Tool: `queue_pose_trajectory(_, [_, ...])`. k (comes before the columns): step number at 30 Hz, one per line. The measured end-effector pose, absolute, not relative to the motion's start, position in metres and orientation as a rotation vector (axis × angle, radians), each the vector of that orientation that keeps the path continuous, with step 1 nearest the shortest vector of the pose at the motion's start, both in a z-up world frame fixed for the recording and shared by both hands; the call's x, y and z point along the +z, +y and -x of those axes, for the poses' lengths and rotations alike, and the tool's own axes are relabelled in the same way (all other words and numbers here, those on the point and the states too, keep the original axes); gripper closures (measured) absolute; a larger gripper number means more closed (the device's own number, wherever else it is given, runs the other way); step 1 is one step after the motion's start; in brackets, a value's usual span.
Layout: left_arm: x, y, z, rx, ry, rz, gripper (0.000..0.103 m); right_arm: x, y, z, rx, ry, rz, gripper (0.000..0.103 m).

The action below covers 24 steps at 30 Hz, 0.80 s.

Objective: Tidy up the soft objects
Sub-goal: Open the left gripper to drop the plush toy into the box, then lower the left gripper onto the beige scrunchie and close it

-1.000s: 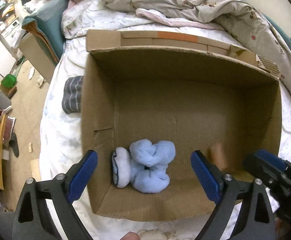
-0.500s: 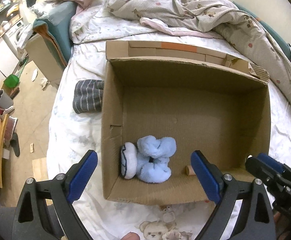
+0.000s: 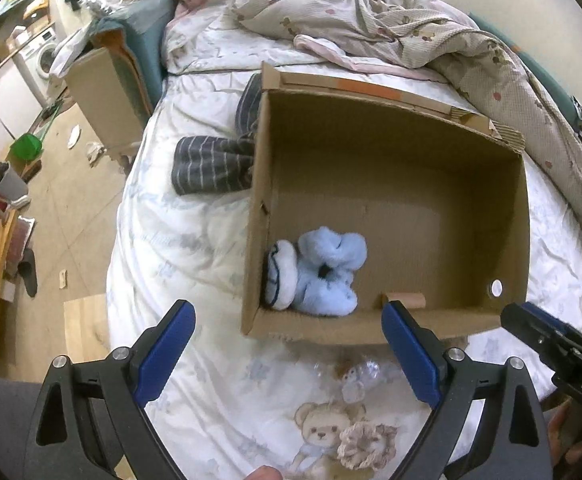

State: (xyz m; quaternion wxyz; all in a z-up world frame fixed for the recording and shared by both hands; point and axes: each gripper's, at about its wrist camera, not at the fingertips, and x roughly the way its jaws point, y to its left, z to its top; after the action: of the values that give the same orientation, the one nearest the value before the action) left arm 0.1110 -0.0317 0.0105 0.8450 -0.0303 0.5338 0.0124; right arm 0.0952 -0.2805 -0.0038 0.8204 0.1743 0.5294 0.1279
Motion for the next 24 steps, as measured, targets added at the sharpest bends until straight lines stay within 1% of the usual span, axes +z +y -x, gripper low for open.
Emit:
queue_pose_trajectory(10, [0.014,-0.009,-0.075,0.037,1.094,0.085,0.009,-0.005,-0.265,-0.065,0.281,1.143,-0.327,0.024])
queue_pose_trajectory(24, [-0.001,0.001,-0.037,0.047,1.099,0.098,0.009,-0.013,-0.253,-0.033,0.254,1.161,-0.266,0.024])
